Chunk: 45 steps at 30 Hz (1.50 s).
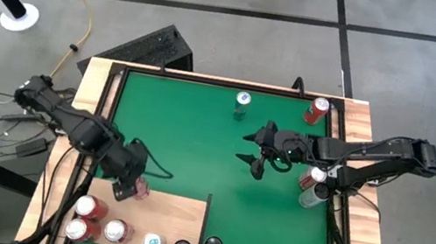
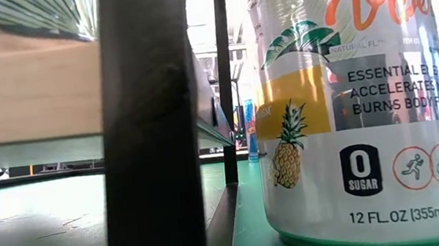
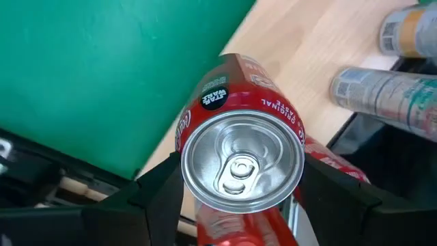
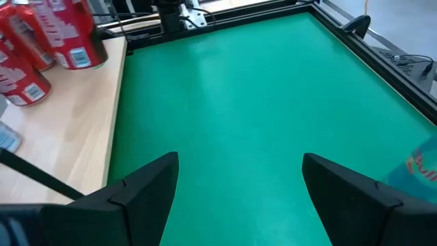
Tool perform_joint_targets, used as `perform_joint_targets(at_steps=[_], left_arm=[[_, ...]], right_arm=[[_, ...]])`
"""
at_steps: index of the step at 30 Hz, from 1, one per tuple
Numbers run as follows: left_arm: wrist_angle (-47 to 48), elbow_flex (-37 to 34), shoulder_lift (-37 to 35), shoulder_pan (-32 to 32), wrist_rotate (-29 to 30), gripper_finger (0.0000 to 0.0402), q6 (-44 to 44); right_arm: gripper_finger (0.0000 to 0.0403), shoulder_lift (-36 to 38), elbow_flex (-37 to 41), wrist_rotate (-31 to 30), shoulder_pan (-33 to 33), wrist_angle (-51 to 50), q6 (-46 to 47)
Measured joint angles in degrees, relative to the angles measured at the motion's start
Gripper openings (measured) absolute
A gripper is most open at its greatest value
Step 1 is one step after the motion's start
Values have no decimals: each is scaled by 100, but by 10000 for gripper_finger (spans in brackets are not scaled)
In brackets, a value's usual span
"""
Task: Place canned beverage on shelf
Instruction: Put the left red soda can on the shelf aligned with the other red soda can
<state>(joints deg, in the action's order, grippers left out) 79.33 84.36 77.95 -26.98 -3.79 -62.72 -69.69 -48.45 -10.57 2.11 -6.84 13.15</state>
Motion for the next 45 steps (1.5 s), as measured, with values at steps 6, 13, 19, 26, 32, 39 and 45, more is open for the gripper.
perform_joint_targets(at_steps=[6, 13, 19, 26, 32, 39, 45], left_arm=[[-218, 0, 438, -473, -94, 232, -572], [-319, 0, 887, -655, -306, 232, -623], [-341, 0, 944, -784, -340, 232, -817], [-328, 0, 944, -961, -301, 232, -956], [-332, 0, 944, -1054, -245, 232, -999], [-392, 2, 1095, -1165, -372, 232, -1025], [-462, 2, 1202, -1216, -498, 231, -1072]], right_arm=[[335, 0, 2, 20, 15, -21, -2], [335, 0, 2, 20, 13, -23, -9], [335, 0, 2, 20, 13, -25, -16], [335, 0, 2, 20, -2, -23, -162], [335, 0, 2, 20, -7, -23, -161], [335, 0, 2, 20, -7, -23, -160], [335, 0, 2, 20, -7, -15, -157]])
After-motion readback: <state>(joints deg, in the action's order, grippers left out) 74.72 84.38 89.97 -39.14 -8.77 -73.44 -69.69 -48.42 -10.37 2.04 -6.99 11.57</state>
